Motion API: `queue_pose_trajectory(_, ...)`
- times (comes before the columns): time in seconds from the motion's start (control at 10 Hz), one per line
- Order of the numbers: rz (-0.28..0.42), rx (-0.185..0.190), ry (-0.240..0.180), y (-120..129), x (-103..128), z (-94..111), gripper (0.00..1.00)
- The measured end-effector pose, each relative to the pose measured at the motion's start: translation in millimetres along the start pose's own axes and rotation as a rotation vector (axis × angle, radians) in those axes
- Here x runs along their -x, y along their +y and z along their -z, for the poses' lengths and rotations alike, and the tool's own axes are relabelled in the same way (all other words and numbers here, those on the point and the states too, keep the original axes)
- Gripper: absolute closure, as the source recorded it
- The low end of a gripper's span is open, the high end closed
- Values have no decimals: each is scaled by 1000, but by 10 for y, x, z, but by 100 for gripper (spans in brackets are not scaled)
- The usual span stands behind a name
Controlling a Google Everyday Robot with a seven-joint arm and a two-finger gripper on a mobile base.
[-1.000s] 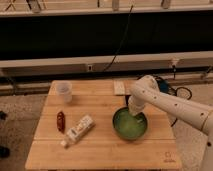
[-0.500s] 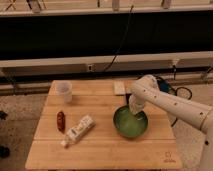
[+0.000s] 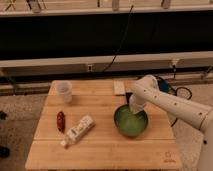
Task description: Push the ceramic bowl across the table
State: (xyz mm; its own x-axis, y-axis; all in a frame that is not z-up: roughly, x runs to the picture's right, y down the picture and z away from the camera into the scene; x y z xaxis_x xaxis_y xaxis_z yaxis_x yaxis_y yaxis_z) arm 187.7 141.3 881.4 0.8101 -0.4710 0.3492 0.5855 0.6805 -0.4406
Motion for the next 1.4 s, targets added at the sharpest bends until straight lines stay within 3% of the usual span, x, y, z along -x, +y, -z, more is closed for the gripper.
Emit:
queue_pose_trajectory(0.3,9,-5,1,-23,-38,-27,97)
queue_pose_trajectory(1.4,45,-21,1,-117,-154,-97,97)
